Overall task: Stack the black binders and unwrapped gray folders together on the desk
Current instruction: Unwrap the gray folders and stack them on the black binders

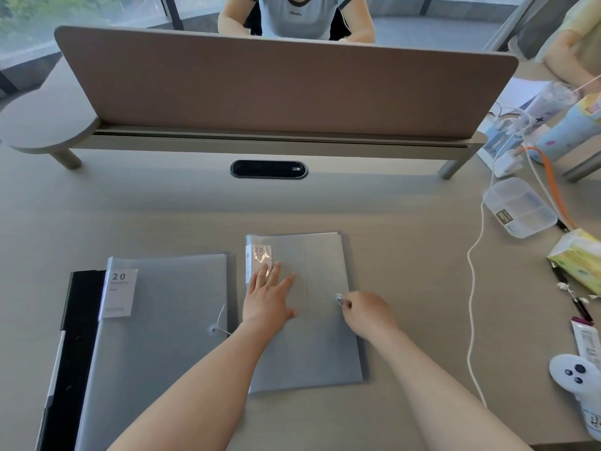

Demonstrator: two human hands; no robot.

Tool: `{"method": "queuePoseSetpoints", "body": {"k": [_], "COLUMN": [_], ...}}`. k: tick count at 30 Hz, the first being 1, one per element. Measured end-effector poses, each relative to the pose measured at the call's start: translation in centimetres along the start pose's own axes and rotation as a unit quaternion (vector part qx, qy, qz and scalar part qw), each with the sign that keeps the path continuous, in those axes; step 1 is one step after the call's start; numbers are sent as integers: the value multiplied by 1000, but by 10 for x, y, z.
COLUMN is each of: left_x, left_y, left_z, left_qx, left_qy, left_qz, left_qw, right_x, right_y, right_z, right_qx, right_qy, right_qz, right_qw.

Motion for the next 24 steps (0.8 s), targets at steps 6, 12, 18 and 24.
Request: {"method": "queuePoseSetpoints", "body": {"k": [6, 12, 18, 24], "left_x": [1, 0, 0, 3], "left_y": [-1, -1, -1, -3], "left_z": [-1, -1, -1, -2], "left_qx": [2, 6, 4, -8], "left_qy": [-4, -4, 0, 1], "left_qz": [0, -3, -4, -14], "left_qw": [1000, 1000, 1000, 1000], "right_x": [-11, -11, -1, -5], "right_y": [8, 26, 40, 39], "right_z": [-8, -16, -15, -12], "right_qx": [6, -14, -21, -73], "right_qy": [-8, -9, -1, 70], "right_qz": [8, 7, -17, -10], "right_qw": [1000, 1000, 1000, 995]}}
Point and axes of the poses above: each hand's wrist, its own y-axis towards the middle knuckle, its own z-axis out of the palm, x = y × z, the point moved 3 cm from there along y, towards the middle knuckle, and after that the axes turned 8 degrees about -z, right-handed, at the moved point
